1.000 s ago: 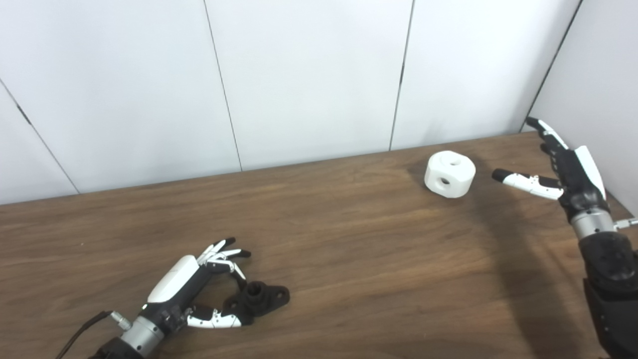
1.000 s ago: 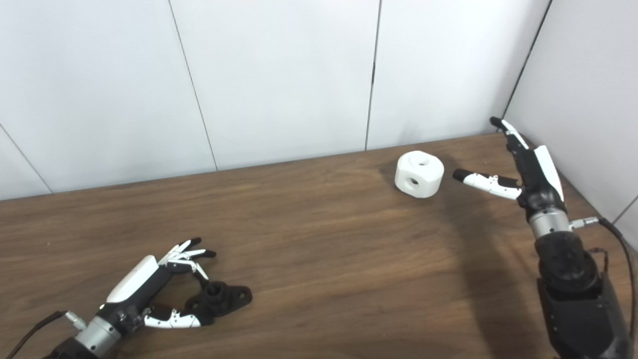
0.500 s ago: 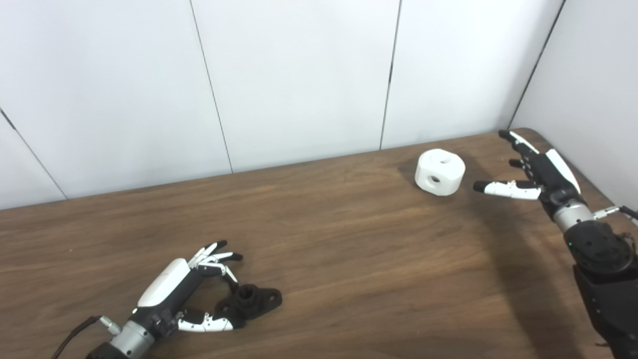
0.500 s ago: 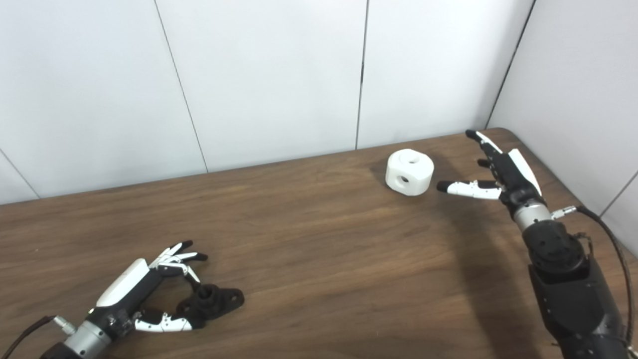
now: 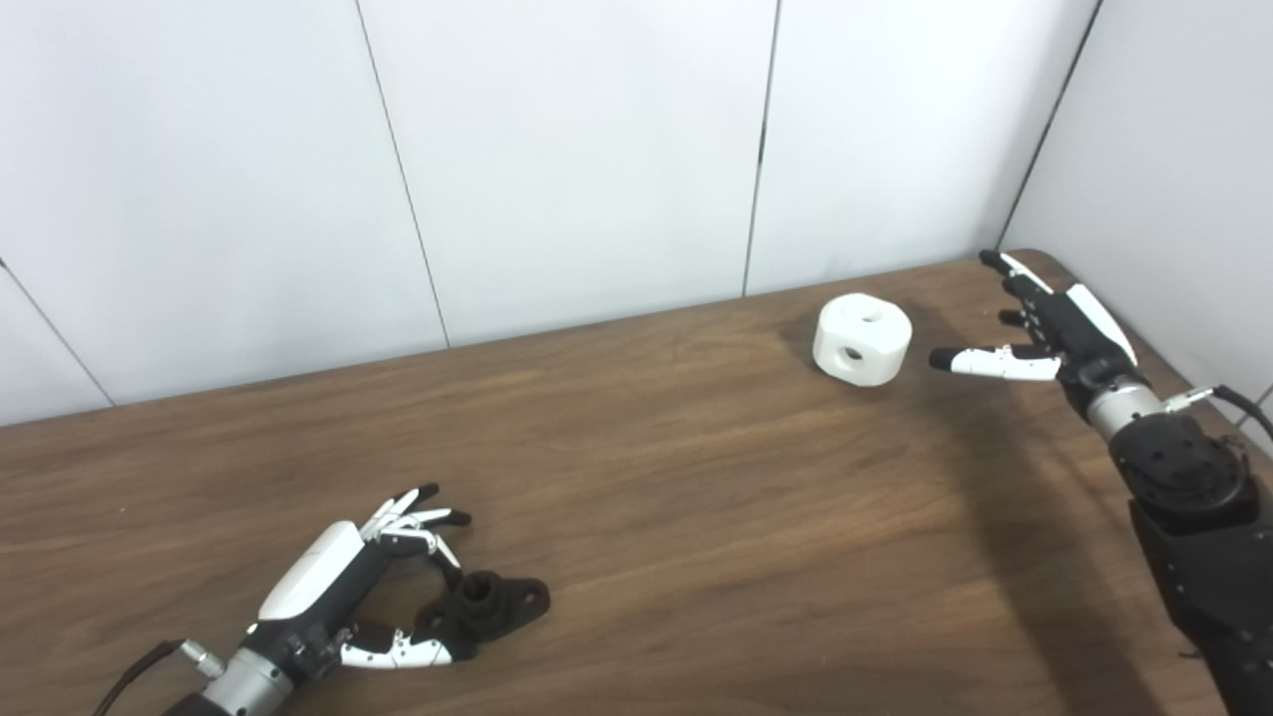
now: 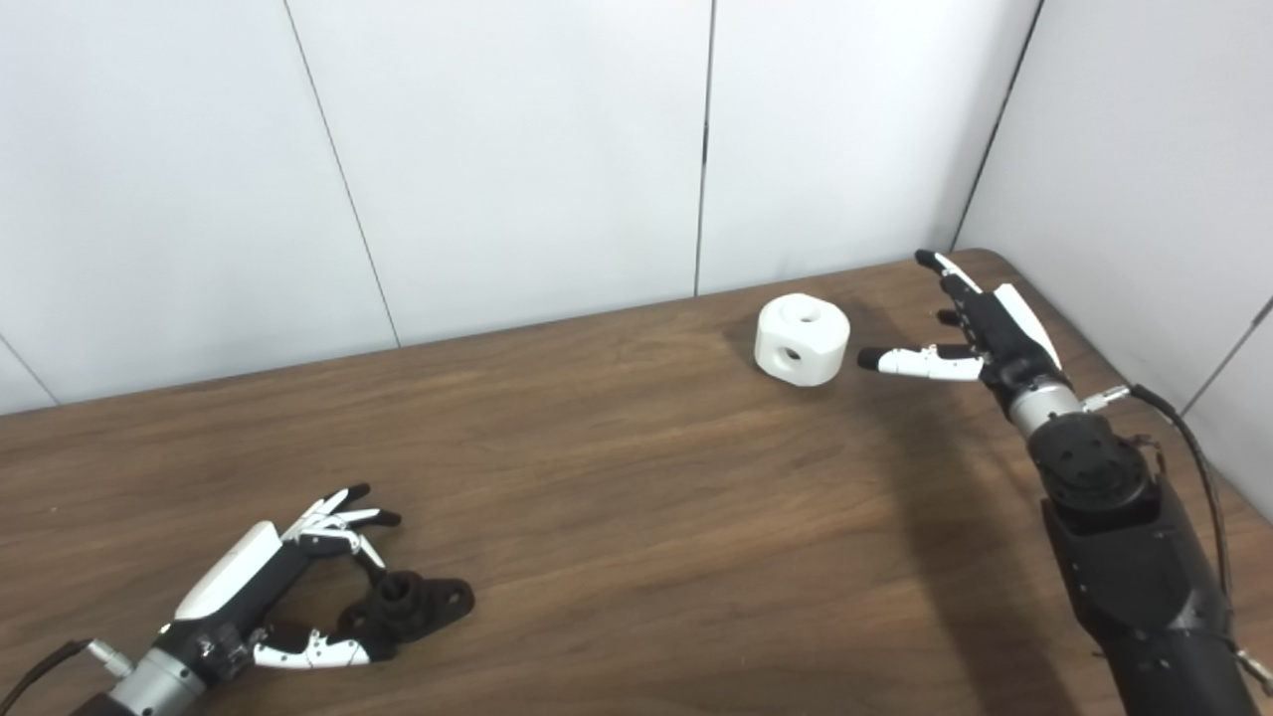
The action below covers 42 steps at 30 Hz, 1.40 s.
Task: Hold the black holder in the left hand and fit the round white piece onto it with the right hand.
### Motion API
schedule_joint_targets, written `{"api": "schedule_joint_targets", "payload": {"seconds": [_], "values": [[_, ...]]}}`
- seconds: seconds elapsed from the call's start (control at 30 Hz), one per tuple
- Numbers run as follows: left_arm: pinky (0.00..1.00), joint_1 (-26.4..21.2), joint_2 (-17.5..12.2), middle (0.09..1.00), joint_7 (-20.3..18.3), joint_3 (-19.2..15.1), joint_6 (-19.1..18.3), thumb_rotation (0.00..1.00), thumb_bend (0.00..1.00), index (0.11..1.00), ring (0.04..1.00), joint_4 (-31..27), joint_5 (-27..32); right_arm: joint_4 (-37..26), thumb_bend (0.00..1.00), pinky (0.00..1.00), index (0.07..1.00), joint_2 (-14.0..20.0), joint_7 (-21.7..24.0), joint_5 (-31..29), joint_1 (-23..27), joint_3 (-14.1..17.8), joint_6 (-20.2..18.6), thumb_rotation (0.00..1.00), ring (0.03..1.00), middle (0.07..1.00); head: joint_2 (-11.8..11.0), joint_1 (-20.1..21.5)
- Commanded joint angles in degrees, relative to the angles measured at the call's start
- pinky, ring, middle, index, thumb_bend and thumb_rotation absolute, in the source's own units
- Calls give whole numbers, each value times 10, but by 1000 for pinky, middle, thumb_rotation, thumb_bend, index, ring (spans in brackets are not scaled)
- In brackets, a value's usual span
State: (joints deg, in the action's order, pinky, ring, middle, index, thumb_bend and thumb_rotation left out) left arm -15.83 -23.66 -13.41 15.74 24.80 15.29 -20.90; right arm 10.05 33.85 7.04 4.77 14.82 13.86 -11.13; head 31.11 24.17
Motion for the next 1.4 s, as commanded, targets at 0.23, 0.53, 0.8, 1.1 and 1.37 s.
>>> {"api": "schedule_joint_targets", "payload": {"seconds": [0.23, 0.53, 0.8, 1.1, 1.37], "values": [[1000, -2, -16, 850, -13, -4, -15, 42, 520, 482, 1000, 7, -6, -1, 1000, 840, 937, -7, -16, -2, 41, -11, 12, 327, 996, 1000, -5, 8], [1000, 0, -18, 848, -19, -8, -19, 41, 519, 482, 1000, -2, 0, -4, 975, 640, 909, -18, -19, 14, 56, -32, 2, 328, 879, 1000, -7, 31], [1000, 0, -22, 850, -24, -13, -11, 40, 518, 482, 1000, -4, 7, 15, 977, 610, 914, -27, -22, 19, 69, -37, 10, 314, 893, 1000, -12, 80], [1000, 0, -22, 844, -27, -14, -17, 40, 518, 482, 1000, -7, 8, 9, 1000, 884, 908, -14, -65, 100, 65, -51, 1, 416, 991, 992, -12, 70], [1000, 1, -22, 844, -32, -18, -19, 40, 518, 482, 1000, -11, 9, 5, 999, 942, 918, -13, -76, 112, 60, -50, 9, 436, 1000, 1000, -13, 71]]}}
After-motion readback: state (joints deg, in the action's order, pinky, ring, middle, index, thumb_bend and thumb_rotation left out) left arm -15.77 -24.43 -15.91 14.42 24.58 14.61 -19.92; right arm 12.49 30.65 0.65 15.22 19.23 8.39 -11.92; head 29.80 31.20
